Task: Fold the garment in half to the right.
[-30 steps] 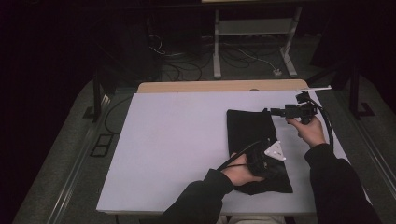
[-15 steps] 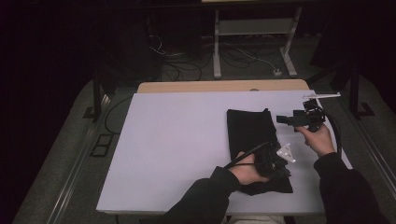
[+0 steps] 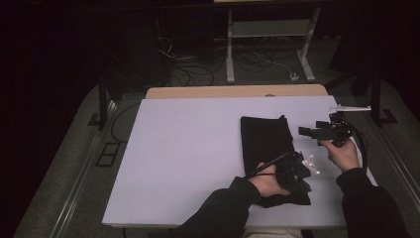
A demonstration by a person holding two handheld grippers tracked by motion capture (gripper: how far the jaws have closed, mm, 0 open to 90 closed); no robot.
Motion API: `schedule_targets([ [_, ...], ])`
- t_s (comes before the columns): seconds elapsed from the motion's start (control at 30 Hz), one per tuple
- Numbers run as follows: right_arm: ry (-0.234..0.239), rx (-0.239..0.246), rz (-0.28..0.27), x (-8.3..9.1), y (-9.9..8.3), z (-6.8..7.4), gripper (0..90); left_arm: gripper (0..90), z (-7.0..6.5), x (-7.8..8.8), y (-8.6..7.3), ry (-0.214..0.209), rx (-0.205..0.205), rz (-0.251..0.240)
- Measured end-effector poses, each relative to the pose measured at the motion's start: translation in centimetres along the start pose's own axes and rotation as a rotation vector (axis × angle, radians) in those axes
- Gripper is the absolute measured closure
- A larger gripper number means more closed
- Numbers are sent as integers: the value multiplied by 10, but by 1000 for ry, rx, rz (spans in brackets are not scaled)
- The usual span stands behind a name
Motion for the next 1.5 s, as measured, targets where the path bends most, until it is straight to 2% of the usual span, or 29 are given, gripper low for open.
schedule_targets([
  [0.1, -2, -1, -7, 2, -1, 0, 0, 758, -4, -1, 2, -20, 0, -9],
  [0.17, 0, 4, -4, 3, -2, 0, 0, 699, -5, 0, 5, -29, 14, -34],
  [0.27, 3, 6, -5, 4, -3, 2, 0, 556, -2, 7, 9, -19, 18, -62],
  [0.33, 3, 12, -4, 4, -4, 3, 0, 516, -1, 13, 9, -39, 24, -74],
  [0.37, 3, 16, -5, 4, -4, 3, 0, 461, -2, 15, 10, -48, 29, -88],
  [0.43, 0, 23, -4, 5, -5, 5, 0, 365, 0, 20, 11, -29, 43, -119],
  [0.6, -2, 37, -1, 7, -7, 8, 0, 117, 4, 30, 12, -10, 71, -150],
  [0.7, -2, 36, -6, 10, -8, 8, 0, 0, 9, 35, 11, 21, 91, -167],
  [1.13, -15, 49, -24, 23, -13, 11, 0, 0, 30, 65, 0, 91, 141, -247],
  [1.5, -11, 69, -19, 29, -18, 17, 0, 0, 43, 84, -14, 135, 162, -266],
])
Point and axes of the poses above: each handheld gripper's, and its own axes: x roughly backward along the jaws, y roughly out of its top, z roughly to its left, the point moved 9 cm from there along -x, roughly forward along the jaws, and after that the axes turned 4 degrees about x, right-handed, at the moved point
